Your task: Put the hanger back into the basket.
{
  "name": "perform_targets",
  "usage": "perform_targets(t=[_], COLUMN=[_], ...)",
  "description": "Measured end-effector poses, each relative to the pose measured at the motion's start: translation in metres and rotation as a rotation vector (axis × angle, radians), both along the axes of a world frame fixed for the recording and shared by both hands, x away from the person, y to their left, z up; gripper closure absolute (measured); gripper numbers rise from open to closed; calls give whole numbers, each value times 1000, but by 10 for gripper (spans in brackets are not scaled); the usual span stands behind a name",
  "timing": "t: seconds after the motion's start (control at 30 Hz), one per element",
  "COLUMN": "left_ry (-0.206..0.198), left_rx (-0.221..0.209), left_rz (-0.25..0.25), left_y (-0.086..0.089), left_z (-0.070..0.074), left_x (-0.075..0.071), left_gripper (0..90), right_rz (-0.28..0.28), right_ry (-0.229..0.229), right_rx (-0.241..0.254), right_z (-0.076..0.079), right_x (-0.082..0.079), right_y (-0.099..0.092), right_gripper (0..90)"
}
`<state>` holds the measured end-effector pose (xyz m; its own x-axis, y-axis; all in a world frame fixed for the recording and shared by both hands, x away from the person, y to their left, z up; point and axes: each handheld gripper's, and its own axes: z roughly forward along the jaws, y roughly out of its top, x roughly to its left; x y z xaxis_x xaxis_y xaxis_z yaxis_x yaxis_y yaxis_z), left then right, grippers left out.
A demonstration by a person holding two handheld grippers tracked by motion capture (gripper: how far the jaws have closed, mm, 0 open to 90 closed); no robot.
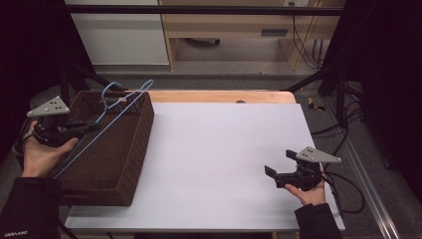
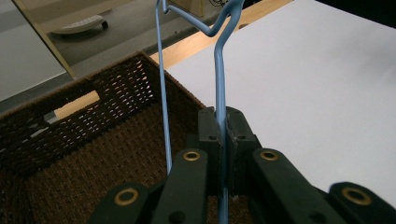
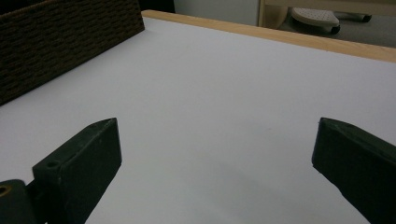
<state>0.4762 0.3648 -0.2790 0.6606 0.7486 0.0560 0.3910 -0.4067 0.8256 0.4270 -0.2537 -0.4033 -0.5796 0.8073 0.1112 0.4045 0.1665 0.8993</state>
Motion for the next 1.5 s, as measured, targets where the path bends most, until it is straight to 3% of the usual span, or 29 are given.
perform_targets(t=[0.8,1.07,1.3,1.43,1.5], left_ry=[65,88,154,199,195], left_rx=[28,92,173,182,194], left_rz=[22,48,91,107,123], left_y=[33,28,23,23,23], left_z=[-40,-64,-93,-102,-103], left_x=[12,16,22,23,22], left_gripper=[869,868,867,861,831], right_rz=[3,3,3,4,4], right_ry=[-1,2,0,-2,-3], right_rx=[-9,-5,-8,-8,-4], right_z=[-1,-1,0,0,0], right_x=[1,1,0,0,0], right_y=[0,1,1,1,1], right_gripper=[18,18,18,18,18])
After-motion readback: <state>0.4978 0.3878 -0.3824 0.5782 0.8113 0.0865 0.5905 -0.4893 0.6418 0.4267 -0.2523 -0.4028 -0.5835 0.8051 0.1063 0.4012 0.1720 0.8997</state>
